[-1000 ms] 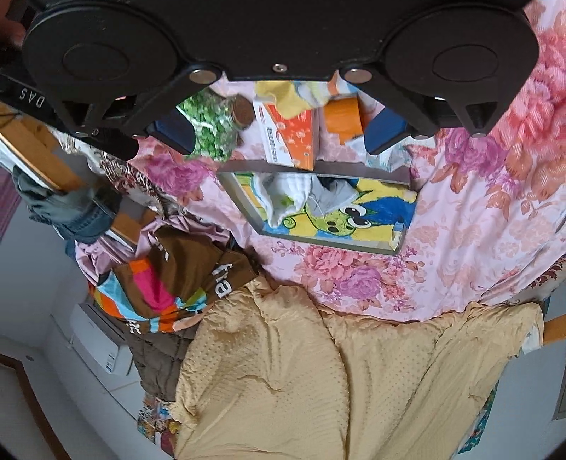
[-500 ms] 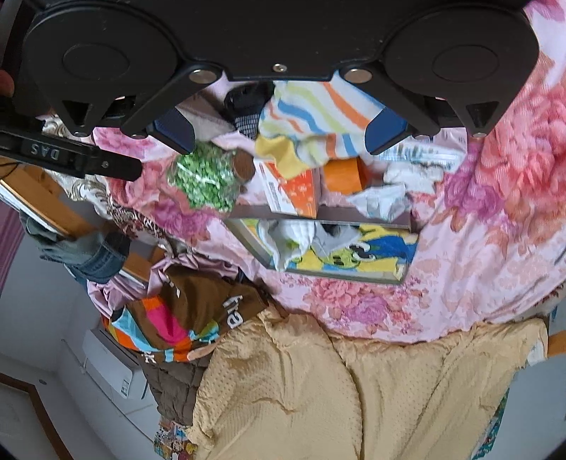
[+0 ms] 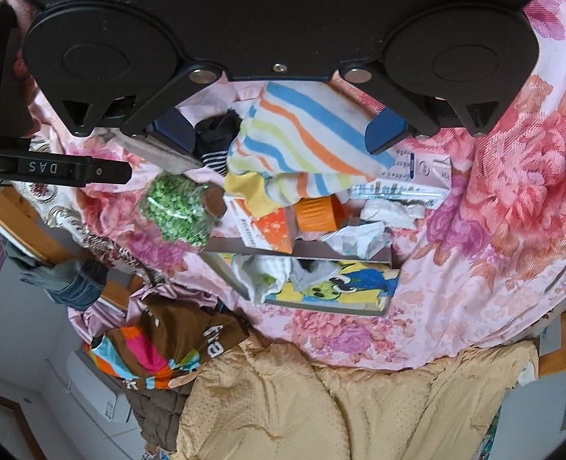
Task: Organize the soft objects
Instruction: 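Move both open tools back toward the remaining items on the bed, then grasp the striped cloth with the left tool while the right tool grasps the grey burlap pouch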
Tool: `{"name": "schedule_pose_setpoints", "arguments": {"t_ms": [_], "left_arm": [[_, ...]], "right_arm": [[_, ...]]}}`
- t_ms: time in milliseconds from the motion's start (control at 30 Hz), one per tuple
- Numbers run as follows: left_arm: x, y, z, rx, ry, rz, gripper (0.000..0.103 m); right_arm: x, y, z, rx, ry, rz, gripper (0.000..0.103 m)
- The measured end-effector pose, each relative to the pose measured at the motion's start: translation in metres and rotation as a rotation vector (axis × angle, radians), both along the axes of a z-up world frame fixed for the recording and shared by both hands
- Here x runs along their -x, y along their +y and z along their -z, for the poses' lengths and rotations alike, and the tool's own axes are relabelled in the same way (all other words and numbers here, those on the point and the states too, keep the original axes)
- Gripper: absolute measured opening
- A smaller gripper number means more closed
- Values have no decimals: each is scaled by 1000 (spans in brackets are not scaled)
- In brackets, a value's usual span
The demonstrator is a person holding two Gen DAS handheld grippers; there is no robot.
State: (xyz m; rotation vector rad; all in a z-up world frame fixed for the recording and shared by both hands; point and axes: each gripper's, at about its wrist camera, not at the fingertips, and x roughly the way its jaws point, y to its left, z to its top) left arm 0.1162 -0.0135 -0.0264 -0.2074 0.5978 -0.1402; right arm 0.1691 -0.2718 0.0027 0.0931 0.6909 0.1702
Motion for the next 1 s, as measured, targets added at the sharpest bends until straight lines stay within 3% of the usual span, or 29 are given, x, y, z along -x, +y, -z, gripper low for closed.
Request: {"name": "schedule_pose_setpoints", "arguments": {"t_ms": [533,1000], "left_arm": [[-13,6,24,-31,53,-26,102],[-36,5,32,-78,41,6,102]], "right_arm": [[-20,15,20,82,138,-50,103],[-52,5,34,49,226,-52,103]]}}
